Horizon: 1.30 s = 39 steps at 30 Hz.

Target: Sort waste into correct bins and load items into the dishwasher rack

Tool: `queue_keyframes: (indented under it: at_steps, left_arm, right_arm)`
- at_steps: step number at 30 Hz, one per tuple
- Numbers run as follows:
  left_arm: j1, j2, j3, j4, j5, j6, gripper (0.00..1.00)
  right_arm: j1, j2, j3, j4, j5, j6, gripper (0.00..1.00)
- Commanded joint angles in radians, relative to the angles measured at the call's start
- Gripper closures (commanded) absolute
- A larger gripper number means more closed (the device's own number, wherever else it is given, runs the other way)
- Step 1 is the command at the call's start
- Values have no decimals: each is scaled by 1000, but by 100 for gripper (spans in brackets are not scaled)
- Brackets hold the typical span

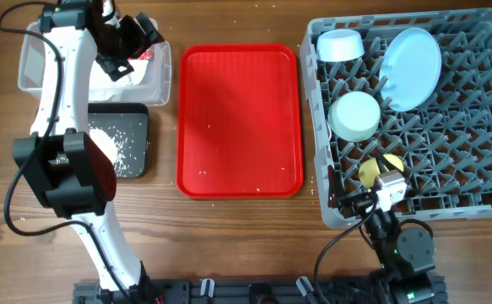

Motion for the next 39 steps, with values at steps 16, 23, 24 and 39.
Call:
queue_keyframes:
  at_steps: [16, 23, 24, 39]
  left_arm:
    - [-1, -453, -134, 145, -123, 550, 0]
    - [18, -1434, -1413, 917, -131, 514, 0]
    - [29, -1538, -1546, 987, -134, 479, 0]
    - [55, -2143, -2048, 1041, -124, 383, 0]
  right_arm:
    - [-3, -15, -1, 2, -20, 7, 0]
    - [-3, -15, -1, 2, -20, 7, 0]
    - [-3, -15, -1, 2, -20, 7, 0]
    - [-3, -15, -1, 2, -20, 6, 0]
